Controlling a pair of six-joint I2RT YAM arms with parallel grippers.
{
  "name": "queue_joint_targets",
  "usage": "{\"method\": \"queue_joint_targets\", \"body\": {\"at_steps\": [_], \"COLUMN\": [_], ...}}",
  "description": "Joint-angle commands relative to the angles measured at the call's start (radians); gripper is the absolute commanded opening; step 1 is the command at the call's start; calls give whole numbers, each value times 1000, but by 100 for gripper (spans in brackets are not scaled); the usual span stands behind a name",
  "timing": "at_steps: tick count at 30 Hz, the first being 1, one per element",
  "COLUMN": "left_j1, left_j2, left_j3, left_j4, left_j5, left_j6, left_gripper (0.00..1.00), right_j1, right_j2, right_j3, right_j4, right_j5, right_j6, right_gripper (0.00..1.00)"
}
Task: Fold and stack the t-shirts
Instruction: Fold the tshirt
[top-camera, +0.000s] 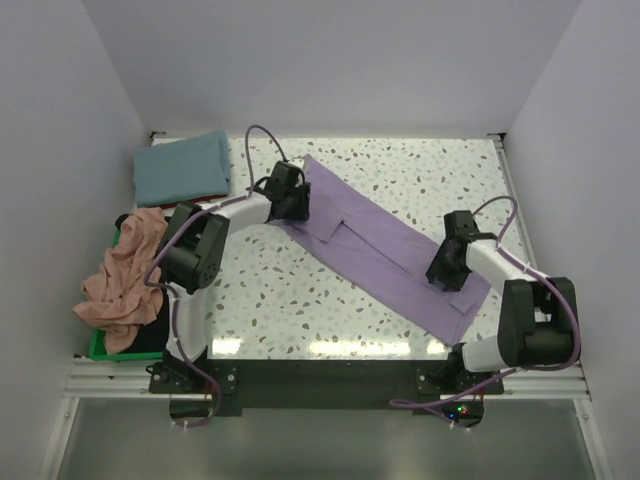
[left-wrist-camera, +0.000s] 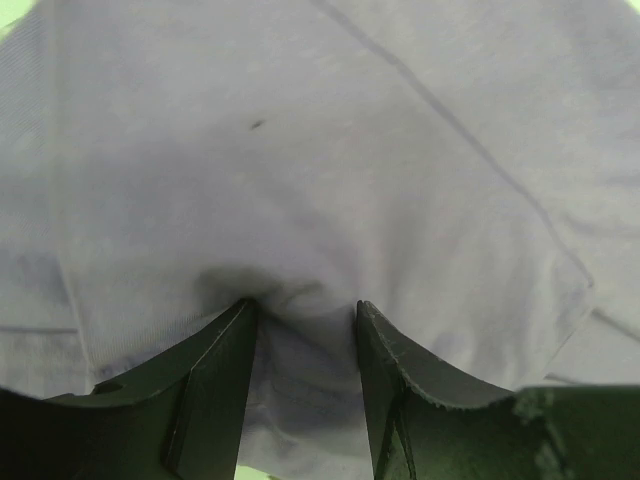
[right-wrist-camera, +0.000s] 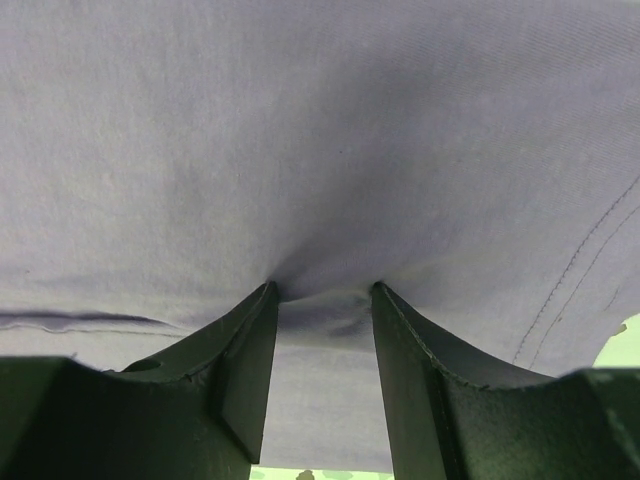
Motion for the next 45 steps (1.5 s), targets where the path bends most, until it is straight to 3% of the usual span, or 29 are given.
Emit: {"method": "queue_joint_targets", "body": {"at_steps": [1,10,19,30,38,45], "left_j1": [61,108,136,147,148,148], "left_j2": [64,50,217,412,470,515], "left_j3": [-1,-10,230,493,596,651], "left_j4": [-161,-164,-234,-292,-271,-234], "left_j5": [27,65,58,41,39,71], "left_j6": [76,122,140,214,295,343], "left_gripper": [50,50,50,50,51,52], "right_j1": [6,136,248,493,716,900], "right_j2": [-5,-1,-18,-24,45,227], "right_j3": [-34,-94,-137,-157,-61,88], "right_j4": [-41,-6,-4,-12,-4,23], "right_j5": [13,1,-20,-68,-79,-102], "right_j6": [29,138,218,376,503,563], "right_gripper": [47,46,46,46,46,46]}}
